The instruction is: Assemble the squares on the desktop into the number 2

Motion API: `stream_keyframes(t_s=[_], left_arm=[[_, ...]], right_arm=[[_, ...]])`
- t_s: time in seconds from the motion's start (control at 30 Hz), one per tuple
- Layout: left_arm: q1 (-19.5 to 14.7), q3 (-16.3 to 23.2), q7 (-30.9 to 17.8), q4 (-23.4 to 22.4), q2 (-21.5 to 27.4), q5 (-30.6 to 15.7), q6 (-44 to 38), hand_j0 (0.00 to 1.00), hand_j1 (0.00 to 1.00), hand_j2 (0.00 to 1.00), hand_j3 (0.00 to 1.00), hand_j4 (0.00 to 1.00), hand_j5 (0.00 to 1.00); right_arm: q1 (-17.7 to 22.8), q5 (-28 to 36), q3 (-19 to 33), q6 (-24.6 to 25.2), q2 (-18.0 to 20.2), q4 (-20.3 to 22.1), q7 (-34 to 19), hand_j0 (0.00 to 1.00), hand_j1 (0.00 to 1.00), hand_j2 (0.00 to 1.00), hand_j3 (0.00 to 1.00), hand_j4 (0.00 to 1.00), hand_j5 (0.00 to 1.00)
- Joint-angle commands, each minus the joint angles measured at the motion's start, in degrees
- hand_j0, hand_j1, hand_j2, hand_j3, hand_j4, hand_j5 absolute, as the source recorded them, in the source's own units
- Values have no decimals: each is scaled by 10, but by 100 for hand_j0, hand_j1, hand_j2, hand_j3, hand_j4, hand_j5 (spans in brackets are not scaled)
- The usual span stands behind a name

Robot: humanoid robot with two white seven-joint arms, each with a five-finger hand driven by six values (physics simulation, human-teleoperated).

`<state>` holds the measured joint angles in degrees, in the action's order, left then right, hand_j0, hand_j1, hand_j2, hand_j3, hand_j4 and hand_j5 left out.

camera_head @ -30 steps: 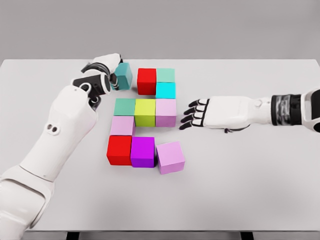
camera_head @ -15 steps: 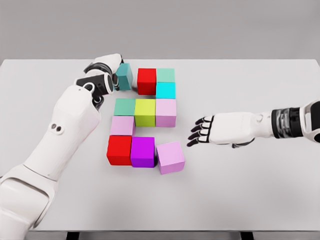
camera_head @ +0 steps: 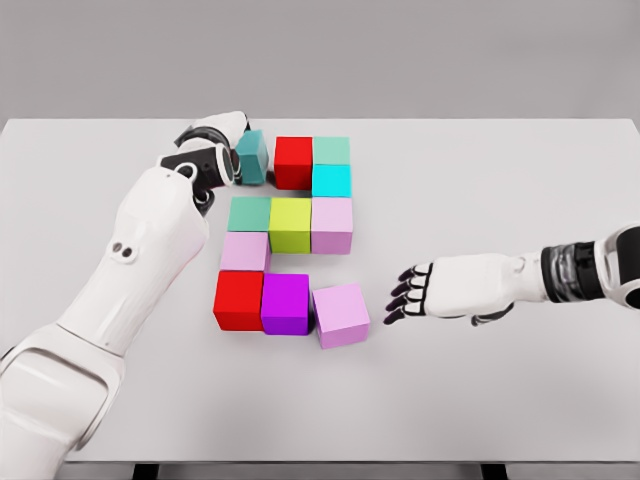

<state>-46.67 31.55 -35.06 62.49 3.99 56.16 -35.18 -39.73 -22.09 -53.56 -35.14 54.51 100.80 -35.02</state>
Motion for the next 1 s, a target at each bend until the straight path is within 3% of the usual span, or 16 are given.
stream_keyframes(t_s=[0.0, 0.47, 0.6, 0.87, 0.97], left_arm=[[0, 0, 1, -2, 0, 3, 2, 34, 34, 34, 34, 34, 34], [-2, 0, 1, -1, -12, 10, 2, 41, 41, 41, 41, 41, 41], [-2, 0, 1, 0, -11, 10, 2, 58, 58, 58, 58, 58, 58], [0, 1, 1, 0, -13, 14, 2, 70, 70, 70, 70, 70, 70], [0, 0, 1, -1, -12, 14, 2, 79, 79, 79, 79, 79, 79]], right_arm=[[0, 3, 0, 1, 1, 0, 0, 98, 98, 98, 98, 98, 98], [0, 4, -17, 1, -25, 0, 0, 99, 99, 99, 99, 99, 99], [0, 3, -18, 1, -35, 0, 0, 100, 100, 100, 100, 100, 100], [0, 3, -25, 1, -39, 0, 0, 100, 100, 100, 100, 100, 100], [0, 3, -27, 1, -38, 0, 0, 100, 100, 100, 100, 100, 100]])
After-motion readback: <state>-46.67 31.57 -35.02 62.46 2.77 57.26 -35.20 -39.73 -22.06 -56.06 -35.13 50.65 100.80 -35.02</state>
